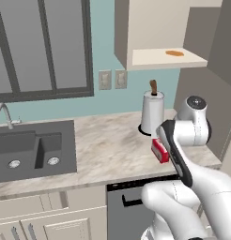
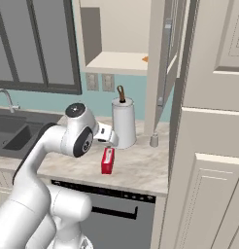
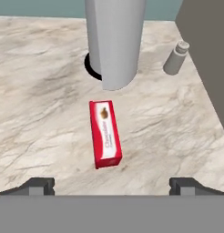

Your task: Pick the cereal and boxed food from the counter and place them in the cabinets closest to them.

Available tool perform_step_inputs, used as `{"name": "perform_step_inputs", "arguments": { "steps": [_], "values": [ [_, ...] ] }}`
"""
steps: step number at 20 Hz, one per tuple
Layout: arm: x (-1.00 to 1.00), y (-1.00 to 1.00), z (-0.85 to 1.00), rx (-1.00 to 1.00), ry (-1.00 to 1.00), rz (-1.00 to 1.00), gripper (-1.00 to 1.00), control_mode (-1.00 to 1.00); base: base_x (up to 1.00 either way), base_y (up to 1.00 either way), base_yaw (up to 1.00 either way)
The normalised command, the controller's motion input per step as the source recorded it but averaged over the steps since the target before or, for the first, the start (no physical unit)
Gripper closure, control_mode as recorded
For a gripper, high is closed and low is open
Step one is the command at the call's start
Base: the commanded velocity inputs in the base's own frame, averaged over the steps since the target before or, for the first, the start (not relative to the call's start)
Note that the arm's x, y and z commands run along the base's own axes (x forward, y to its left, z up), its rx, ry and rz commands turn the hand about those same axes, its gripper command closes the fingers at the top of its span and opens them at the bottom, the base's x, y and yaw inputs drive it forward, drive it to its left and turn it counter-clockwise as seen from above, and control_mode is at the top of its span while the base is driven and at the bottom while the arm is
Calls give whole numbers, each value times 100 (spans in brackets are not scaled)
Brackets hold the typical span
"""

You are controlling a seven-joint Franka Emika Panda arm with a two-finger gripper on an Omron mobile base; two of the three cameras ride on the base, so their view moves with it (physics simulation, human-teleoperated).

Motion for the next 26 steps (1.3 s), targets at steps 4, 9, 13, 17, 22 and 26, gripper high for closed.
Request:
{"name": "perform_step_inputs", "arguments": {
  "steps": [4,9,13,17,22,26],
  "values": [
    [5,0,-31,0,10,0,-100,-100,0,0,0],
    [6,0,-26,0,8,0,-100,-100,0,0,0],
    [7,0,-24,0,7,0,-100,-100,0,0,0],
    [11,0,-24,2,7,0,-100,-100,0,0,0],
    [17,0,-22,1,2,1,-100,-100,0,0,0],
    [13,0,-16,0,-3,1,-100,-100,0,0,0]
  ]
}}
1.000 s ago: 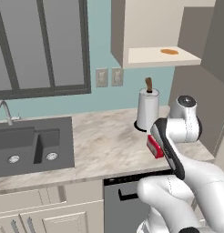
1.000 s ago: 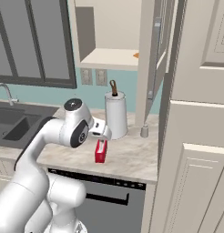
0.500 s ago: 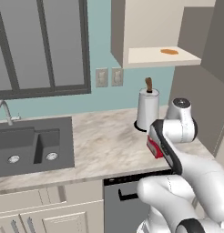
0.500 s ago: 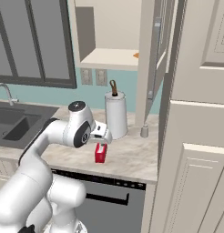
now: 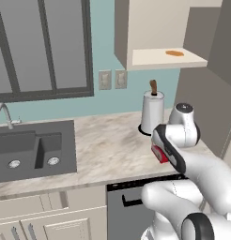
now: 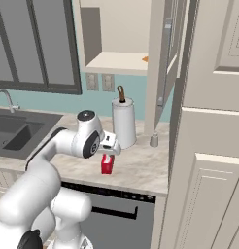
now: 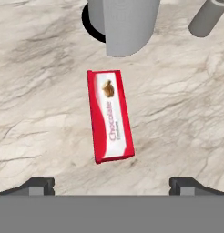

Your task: Pick the cereal and boxed food from the counter and place them in the cabinets closest to them.

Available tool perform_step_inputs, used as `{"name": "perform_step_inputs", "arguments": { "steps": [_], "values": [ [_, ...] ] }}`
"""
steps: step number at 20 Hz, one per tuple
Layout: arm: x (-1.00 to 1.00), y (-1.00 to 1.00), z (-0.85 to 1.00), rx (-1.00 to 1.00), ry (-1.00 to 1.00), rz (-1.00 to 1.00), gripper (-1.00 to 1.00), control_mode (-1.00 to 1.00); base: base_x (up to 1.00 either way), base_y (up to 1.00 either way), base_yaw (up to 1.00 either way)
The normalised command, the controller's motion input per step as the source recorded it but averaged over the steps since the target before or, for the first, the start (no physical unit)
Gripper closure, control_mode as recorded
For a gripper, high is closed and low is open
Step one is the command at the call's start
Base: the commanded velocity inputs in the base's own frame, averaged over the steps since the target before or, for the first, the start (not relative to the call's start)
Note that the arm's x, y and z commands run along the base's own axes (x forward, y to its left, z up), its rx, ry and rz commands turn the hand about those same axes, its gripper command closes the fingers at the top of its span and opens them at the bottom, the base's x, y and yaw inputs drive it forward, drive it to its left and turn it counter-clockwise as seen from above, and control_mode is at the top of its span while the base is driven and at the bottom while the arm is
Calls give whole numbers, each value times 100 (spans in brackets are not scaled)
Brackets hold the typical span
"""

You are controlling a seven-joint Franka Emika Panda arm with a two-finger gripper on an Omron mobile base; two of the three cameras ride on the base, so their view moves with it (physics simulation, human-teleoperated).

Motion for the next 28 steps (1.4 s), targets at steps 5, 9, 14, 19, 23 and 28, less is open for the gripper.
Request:
{"name": "perform_step_inputs", "arguments": {
  "steps": [5,9,14,19,23,28],
  "values": [
    [5,0,-16,0,-9,1,-100,-100,0,0,0],
    [0,0,-13,0,-11,0,-100,-100,0,0,0],
    [0,0,-1,0,-1,0,-100,-100,0,0,0],
    [0,0,-9,0,1,0,-100,-100,0,0,0],
    [1,0,-21,0,3,0,-100,-100,0,0,0],
    [6,0,-27,0,5,0,-100,-100,0,0,0]
  ]
}}
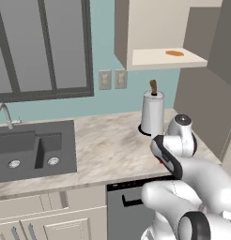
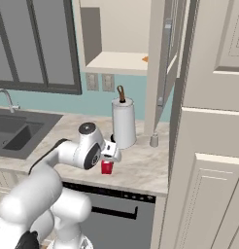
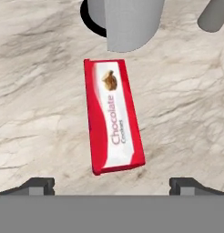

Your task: Pick the cereal and boxed food from the counter and place them in the cabinets closest to them.

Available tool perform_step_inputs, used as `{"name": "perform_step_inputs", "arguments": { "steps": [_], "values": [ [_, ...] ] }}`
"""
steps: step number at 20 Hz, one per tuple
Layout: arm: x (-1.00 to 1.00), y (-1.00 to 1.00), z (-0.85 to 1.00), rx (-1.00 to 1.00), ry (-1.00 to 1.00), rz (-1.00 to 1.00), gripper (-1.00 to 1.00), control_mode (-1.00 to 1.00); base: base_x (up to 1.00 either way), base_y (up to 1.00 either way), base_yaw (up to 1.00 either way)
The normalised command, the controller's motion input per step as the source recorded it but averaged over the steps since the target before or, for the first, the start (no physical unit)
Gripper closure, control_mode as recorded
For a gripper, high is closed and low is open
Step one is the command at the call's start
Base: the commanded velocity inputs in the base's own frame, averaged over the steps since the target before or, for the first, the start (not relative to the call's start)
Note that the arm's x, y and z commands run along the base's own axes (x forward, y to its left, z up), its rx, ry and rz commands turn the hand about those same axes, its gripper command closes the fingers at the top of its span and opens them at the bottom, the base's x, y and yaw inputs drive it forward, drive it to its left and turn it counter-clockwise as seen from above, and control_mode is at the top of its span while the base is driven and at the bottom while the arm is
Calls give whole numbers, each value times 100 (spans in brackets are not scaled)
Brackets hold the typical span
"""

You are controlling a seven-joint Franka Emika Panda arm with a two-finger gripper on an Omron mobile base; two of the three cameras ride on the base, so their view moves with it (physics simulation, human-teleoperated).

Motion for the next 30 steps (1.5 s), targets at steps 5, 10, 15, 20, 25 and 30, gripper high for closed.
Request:
{"name": "perform_step_inputs", "arguments": {
  "steps": [5,10,15,20,25,30],
  "values": [
    [10,0,-24,0,4,0,-100,-100,0,0,0],
    [16,0,-24,0,3,0,-100,-100,0,0,0],
    [1,0,-35,0,0,1,-100,-100,0,0,0],
    [1,0,-30,0,0,1,-100,-100,0,0,0],
    [8,0,-25,0,0,1,-100,-100,0,0,0],
    [5,0,-8,0,0,0,100,-100,0,0,0]
  ]
}}
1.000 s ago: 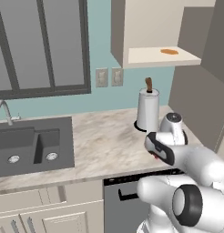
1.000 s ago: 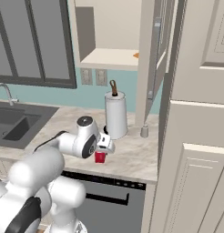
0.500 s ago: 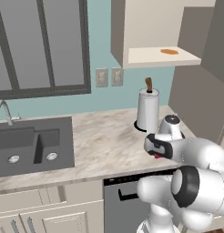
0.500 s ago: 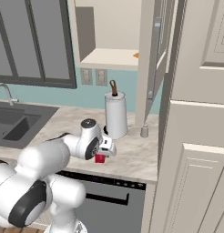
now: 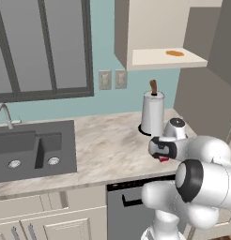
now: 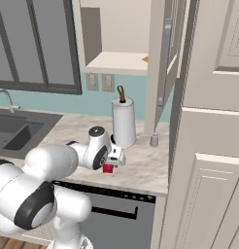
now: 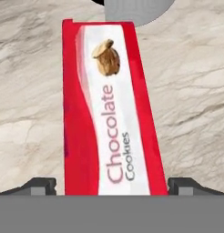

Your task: Pick the cereal and boxed food from the counter and place them in the cabinets closest to them.

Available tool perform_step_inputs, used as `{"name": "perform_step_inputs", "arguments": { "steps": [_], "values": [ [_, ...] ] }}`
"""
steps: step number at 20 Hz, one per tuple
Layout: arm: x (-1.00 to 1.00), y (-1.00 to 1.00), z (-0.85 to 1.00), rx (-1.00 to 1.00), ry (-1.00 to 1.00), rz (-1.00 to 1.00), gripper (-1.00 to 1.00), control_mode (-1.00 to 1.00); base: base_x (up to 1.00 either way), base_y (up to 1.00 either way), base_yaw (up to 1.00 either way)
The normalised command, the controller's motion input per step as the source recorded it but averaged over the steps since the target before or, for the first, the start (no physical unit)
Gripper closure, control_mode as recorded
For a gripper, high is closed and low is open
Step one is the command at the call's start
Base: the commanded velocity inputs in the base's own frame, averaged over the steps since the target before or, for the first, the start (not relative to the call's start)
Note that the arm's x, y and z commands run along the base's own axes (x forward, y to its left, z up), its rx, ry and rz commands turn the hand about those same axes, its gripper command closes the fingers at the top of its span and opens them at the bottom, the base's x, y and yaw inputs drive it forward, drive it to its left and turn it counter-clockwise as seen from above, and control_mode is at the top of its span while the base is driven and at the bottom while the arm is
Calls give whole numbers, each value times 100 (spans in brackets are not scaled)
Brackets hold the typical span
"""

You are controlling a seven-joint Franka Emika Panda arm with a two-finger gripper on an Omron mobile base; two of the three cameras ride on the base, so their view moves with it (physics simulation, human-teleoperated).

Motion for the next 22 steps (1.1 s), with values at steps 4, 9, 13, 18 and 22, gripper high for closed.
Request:
{"name": "perform_step_inputs", "arguments": {
  "steps": [4,9,13,18,22],
  "values": [
    [0,0,0,0,0,0,100,-100,0,0,0],
    [-5,0,37,1,-2,-2,100,-100,0,0,0],
    [-12,0,70,1,0,0,100,-100,0,0,0],
    [-27,0,73,1,0,0,100,-100,0,0,0],
    [-42,-3,74,3,0,0,100,-100,0,0,0]
  ]
}}
